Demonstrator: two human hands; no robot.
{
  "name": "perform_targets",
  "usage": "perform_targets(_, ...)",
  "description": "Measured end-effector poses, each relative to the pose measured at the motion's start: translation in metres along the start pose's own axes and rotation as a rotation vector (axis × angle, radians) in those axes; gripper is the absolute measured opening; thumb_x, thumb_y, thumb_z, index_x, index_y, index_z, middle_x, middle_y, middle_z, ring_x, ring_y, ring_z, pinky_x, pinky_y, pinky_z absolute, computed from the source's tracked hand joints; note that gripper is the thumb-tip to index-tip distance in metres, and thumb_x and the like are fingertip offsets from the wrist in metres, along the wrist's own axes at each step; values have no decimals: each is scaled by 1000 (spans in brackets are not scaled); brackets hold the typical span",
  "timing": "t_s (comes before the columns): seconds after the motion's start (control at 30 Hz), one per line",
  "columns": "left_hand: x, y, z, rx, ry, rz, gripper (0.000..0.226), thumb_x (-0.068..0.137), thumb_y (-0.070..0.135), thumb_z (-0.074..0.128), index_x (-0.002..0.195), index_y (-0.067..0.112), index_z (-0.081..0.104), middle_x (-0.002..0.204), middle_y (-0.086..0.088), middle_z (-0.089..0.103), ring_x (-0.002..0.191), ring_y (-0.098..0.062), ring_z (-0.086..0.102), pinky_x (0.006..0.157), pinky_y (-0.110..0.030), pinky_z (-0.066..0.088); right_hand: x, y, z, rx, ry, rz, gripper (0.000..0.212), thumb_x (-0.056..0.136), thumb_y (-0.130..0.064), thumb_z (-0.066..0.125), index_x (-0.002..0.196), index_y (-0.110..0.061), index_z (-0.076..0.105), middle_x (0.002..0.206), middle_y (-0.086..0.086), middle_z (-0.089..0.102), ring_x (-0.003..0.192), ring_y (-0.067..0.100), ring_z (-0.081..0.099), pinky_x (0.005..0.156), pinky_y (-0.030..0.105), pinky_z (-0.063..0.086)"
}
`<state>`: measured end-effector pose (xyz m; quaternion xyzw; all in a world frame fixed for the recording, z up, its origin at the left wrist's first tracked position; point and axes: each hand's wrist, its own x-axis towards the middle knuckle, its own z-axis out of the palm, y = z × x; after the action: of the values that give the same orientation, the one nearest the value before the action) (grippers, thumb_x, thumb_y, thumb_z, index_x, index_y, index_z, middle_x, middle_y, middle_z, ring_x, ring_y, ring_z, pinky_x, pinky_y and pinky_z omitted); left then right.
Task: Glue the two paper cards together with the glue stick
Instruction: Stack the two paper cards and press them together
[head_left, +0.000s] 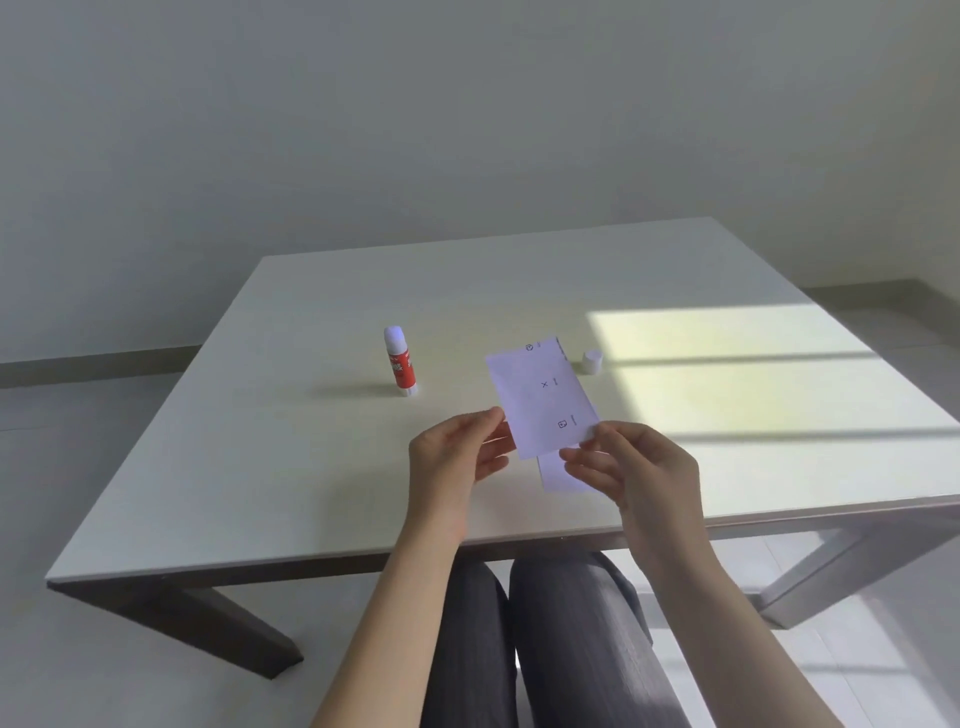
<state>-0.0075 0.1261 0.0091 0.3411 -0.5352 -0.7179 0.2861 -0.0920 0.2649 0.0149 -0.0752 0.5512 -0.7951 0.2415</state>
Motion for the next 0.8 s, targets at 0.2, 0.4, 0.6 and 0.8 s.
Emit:
perform_targets(0.2, 4, -8, 13, 175, 5, 70, 14, 77, 7, 70, 67, 16, 70, 57, 9, 72, 54, -7, 69, 52, -8, 47, 6, -4, -22, -144, -63, 54, 11, 85, -2, 61, 78, 1, 69, 63, 10, 71, 61, 29, 72, 55, 28, 58)
perform_targets(0.4, 7, -18, 26, 465, 39, 157, 8, 73, 15, 74, 71, 19, 67, 69, 13, 70, 65, -12, 66, 67, -24, 47, 20, -5, -39, -540, 55, -21, 13, 82, -11, 67, 69, -11, 69, 55, 1, 66, 55, 17, 61, 55, 24, 46)
perform_targets(0.6, 6, -23, 29, 773, 85, 298, 34, 76, 20, 72, 98, 12, 47, 65, 18, 63, 83, -25, 65, 87, -43, 47, 33, 4, -39, -1022, 116, -127, 10, 77, -21, 68, 72, -13, 71, 88, -1, 62, 86, 21, 56, 76, 31, 43)
perform_targets(0.8, 8, -29, 29, 828, 93, 313, 37, 77, 19, 72, 95, 17, 40, 62, 21, 59, 86, -26, 66, 91, -47, 45, 33, 11, -39, -1071, 131, -139, 10, 74, -18, 68, 67, -11, 70, 88, -2, 58, 97, 24, 47, 87, 36, 38)
